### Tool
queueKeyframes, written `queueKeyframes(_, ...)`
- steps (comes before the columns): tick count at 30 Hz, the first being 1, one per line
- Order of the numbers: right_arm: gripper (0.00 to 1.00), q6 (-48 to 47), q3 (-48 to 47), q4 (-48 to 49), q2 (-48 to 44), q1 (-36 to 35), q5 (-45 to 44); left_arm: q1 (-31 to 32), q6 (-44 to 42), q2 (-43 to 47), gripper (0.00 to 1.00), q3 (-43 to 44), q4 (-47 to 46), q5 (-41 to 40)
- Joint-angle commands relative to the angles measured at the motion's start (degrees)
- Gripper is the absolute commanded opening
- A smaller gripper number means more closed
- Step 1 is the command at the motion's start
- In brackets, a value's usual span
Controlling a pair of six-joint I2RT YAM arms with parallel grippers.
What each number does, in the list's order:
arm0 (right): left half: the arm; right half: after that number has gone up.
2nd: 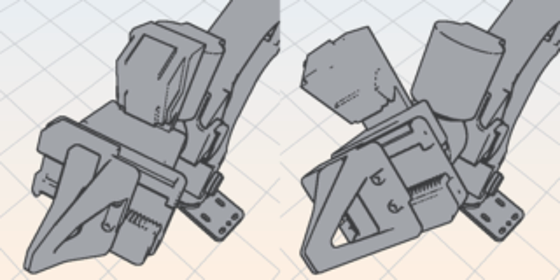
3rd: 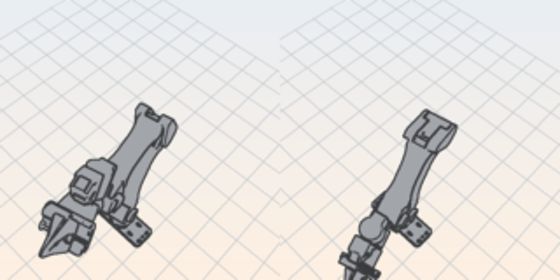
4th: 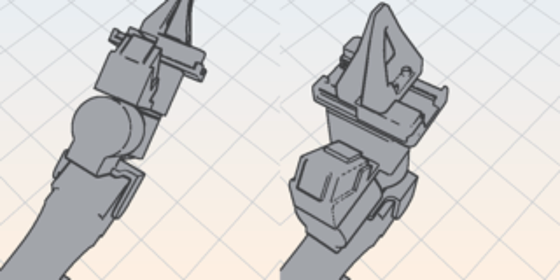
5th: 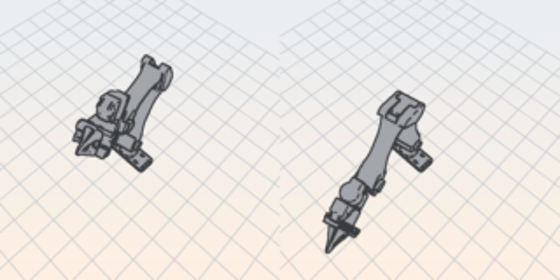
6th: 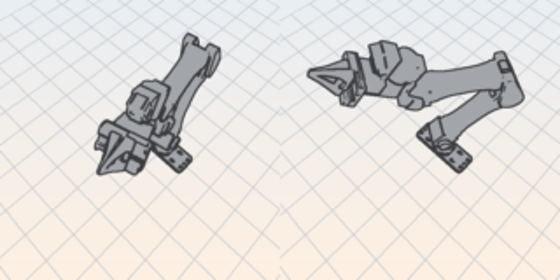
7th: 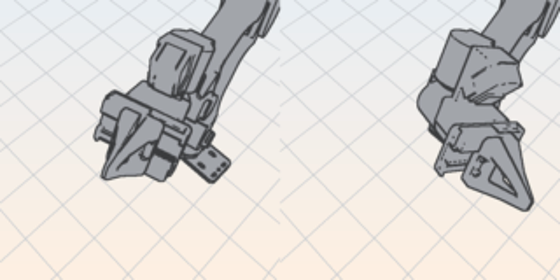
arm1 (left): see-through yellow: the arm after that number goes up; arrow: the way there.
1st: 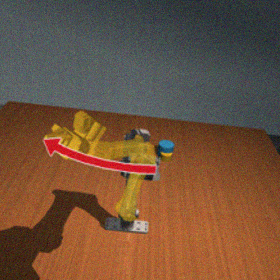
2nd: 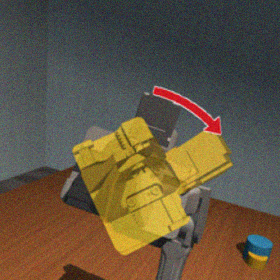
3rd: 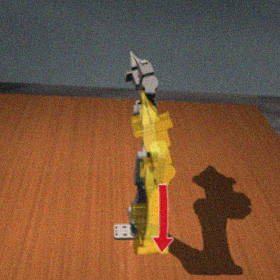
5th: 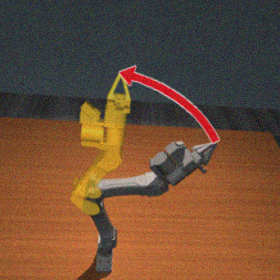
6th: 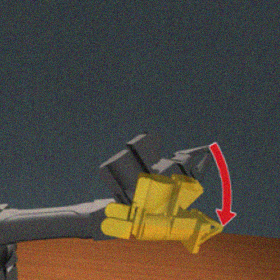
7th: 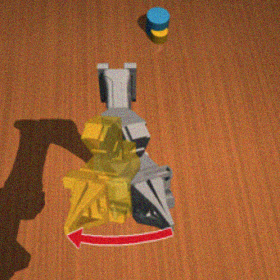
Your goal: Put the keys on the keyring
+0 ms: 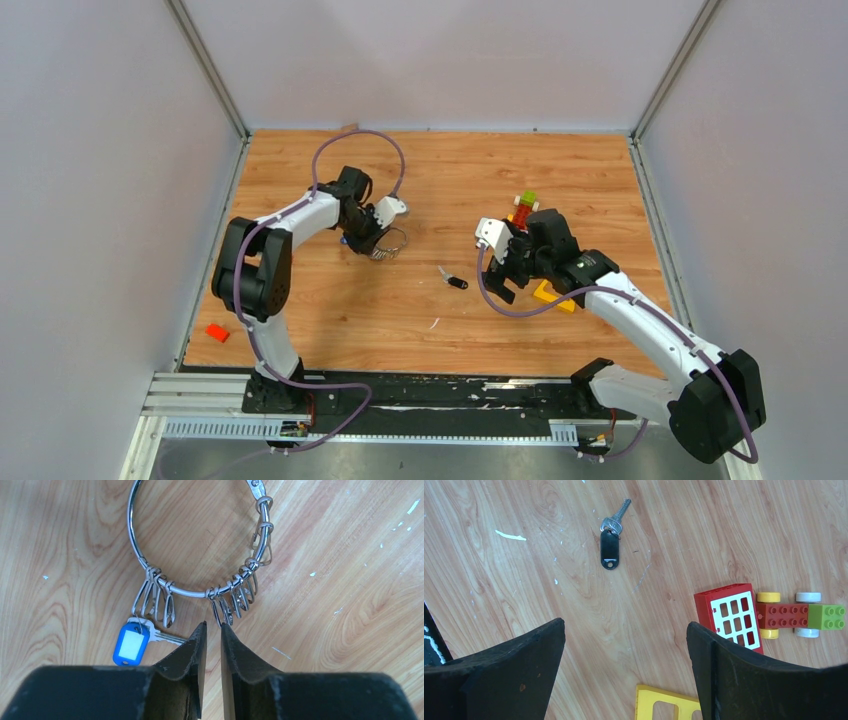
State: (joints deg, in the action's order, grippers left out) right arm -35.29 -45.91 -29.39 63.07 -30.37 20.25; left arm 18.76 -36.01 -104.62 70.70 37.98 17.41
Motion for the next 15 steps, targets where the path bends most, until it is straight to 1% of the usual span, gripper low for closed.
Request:
queueKeyframes(1,0.91,-0.9,-1.4,0.6,0.3,-0.4,0.7,0.1,-0.8,-1.1,0.23,2.3,0.5,0.6)
queueKeyframes(9,0.91,-1.1,-1.4,0.5,0.5,-0.4,0.7,0.1,-0.5,-2.0,0.24,1.9,0.2,1.1)
queueKeyframes(15,0.91,-1.0,-1.5,0.4,0.3,-0.6,0.7,0.1,0.0,-2.8,0.23,2.2,-0.6,1.4)
